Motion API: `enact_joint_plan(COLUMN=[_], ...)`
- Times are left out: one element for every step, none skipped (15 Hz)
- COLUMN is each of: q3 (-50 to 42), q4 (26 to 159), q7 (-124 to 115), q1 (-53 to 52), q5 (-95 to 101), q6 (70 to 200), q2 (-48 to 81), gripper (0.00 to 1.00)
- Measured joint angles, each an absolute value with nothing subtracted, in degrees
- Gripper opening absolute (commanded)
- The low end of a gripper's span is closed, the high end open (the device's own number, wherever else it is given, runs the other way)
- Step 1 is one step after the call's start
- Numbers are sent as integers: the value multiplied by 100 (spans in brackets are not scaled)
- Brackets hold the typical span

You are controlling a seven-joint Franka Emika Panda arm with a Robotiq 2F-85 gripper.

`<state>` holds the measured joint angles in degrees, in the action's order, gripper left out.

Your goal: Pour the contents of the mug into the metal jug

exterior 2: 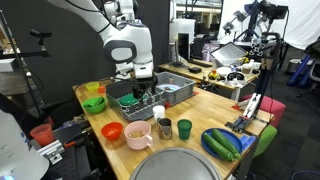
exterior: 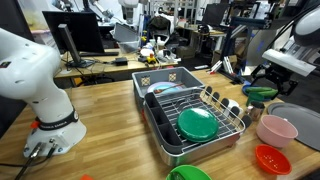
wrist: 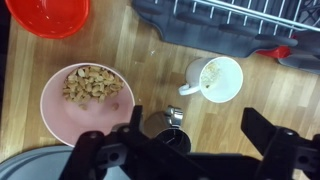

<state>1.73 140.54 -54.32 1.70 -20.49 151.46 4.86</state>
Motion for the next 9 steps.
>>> enact_joint_plan(q3=[173,173,173,173,171,170,163,149,128], q4=[14054,14054,14049,14026,13987,13932,13870,13812,13766], q7=[-5434,-5434,-5405,-5340,-5258,-5197,-5181,-5192,-5204], q1=[170,167,166,168,171,174,176,180,183], q5=[-2049,-2046,-2115,-2279,-2509,-2803,-3075,-3321,-3577], q6=[15146,15146,15130,15047,14966,14912,14897,14898,14920], q2=[486,486,492,512,555,625,732,861,1006], gripper=[100,100,100,100,100,100,100,100,100])
